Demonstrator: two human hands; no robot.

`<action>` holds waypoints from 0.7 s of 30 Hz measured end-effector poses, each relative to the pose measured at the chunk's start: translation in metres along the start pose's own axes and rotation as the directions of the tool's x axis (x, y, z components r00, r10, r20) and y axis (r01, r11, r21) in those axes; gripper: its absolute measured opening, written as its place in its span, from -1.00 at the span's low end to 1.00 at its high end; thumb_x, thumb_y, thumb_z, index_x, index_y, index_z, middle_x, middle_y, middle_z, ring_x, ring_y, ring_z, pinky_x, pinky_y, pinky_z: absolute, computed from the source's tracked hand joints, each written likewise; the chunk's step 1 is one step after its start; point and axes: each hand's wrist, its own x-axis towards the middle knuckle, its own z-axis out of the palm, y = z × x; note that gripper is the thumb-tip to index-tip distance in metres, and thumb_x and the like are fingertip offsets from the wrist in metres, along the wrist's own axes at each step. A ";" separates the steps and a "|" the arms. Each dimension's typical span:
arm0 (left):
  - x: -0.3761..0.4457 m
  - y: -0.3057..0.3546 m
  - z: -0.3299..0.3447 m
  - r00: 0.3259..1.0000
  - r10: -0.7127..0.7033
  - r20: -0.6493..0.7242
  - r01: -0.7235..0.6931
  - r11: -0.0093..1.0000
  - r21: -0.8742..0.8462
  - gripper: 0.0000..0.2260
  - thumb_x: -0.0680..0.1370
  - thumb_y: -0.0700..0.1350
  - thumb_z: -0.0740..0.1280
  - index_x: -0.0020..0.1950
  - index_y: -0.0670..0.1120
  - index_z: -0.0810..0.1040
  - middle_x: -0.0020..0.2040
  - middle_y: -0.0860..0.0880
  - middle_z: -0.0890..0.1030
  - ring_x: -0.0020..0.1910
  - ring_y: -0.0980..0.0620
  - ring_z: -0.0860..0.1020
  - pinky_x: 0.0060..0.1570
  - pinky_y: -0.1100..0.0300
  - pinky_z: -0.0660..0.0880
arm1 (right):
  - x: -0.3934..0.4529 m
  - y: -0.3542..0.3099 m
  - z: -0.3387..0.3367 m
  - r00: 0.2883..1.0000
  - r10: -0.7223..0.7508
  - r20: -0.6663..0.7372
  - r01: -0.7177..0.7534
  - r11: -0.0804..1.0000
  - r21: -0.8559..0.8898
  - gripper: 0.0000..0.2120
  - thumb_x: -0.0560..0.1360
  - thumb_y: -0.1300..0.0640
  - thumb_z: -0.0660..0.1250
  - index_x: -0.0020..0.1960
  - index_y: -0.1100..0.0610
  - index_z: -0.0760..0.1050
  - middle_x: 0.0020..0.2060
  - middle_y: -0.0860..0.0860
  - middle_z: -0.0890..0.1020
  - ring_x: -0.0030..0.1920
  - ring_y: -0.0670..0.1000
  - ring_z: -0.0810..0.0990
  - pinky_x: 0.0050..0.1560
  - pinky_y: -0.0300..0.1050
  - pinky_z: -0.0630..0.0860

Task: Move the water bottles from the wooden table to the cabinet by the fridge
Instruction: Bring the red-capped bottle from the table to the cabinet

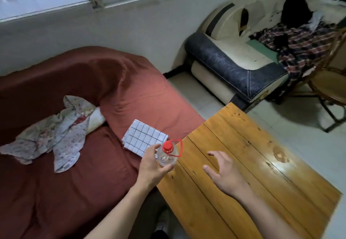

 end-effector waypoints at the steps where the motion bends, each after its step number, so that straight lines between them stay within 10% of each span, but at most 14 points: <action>1: 0.007 -0.006 0.003 1.000 0.006 0.011 -0.006 1.000 -0.025 -0.27 0.24 0.14 0.62 0.33 0.11 0.38 0.18 0.26 0.48 0.19 0.38 0.45 0.09 0.44 0.42 | 0.004 0.001 0.007 1.000 0.023 0.018 -0.023 1.000 -0.009 -0.52 0.57 -0.10 0.30 0.44 0.02 0.36 0.38 -0.05 0.41 0.38 -0.04 0.37 0.38 -0.13 0.36; 21: 0.077 -0.074 0.029 0.954 0.190 0.230 -0.148 0.971 -0.190 -0.35 0.23 -0.27 0.64 0.23 0.04 0.48 0.03 0.10 0.64 0.00 0.12 0.63 -0.01 0.32 0.52 | 0.047 0.016 0.103 0.976 0.192 0.097 -0.194 0.981 0.007 -0.57 0.56 -0.07 0.34 0.38 0.03 0.42 0.29 -0.02 0.49 0.33 0.00 0.45 0.37 -0.09 0.36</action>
